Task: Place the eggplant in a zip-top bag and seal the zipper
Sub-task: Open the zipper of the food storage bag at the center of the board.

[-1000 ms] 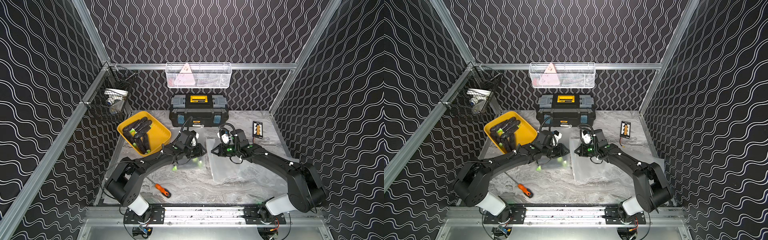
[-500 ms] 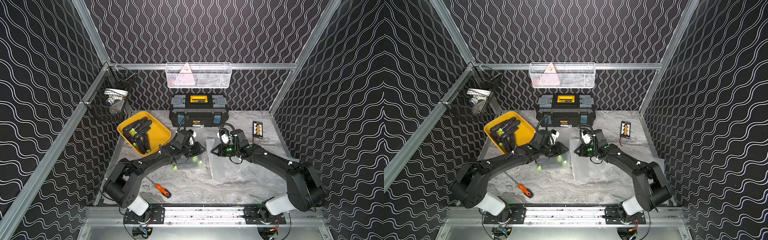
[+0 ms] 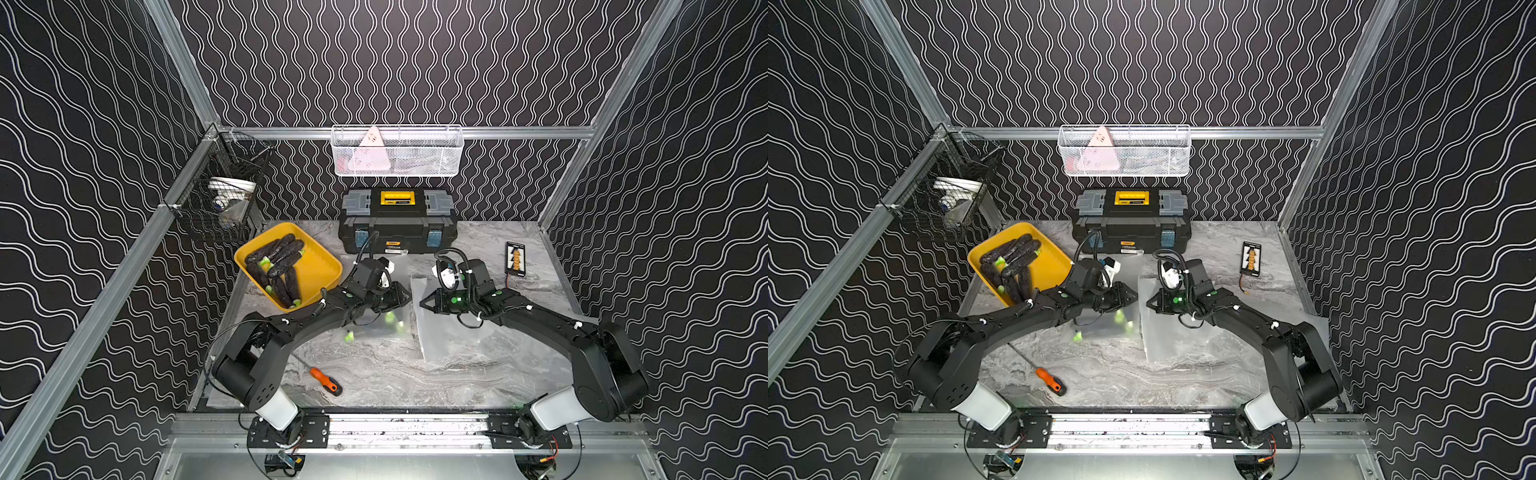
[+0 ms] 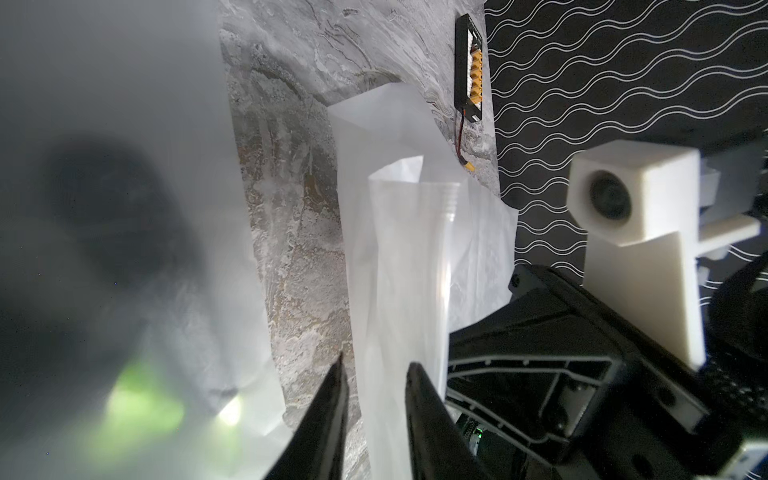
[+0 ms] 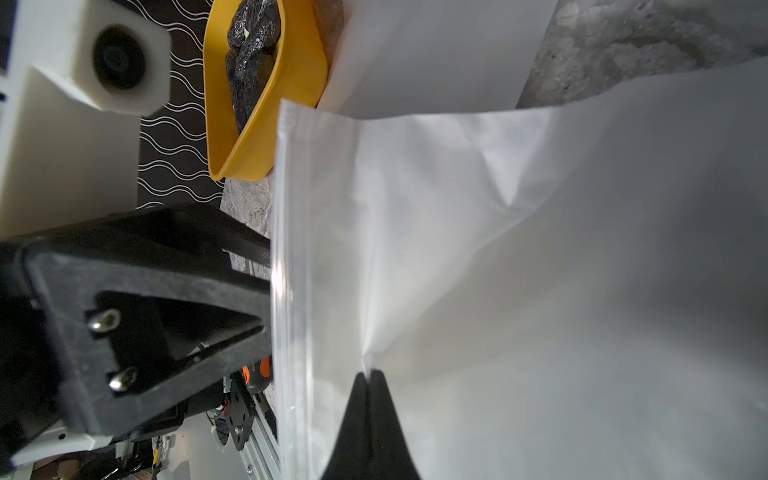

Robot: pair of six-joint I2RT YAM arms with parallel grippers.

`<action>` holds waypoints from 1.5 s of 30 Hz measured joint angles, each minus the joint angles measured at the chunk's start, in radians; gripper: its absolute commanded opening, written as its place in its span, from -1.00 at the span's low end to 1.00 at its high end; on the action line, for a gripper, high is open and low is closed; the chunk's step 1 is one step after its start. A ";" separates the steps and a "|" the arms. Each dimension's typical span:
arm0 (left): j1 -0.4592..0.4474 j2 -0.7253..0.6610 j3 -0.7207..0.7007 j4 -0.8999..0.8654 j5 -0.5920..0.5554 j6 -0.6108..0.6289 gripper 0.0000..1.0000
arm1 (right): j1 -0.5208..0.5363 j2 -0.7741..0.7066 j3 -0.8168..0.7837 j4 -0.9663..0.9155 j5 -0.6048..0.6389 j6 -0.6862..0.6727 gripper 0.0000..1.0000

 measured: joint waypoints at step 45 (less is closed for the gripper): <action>-0.025 -0.020 0.041 -0.076 -0.036 0.037 -0.48 | 0.013 0.019 0.002 0.013 0.018 0.003 -1.00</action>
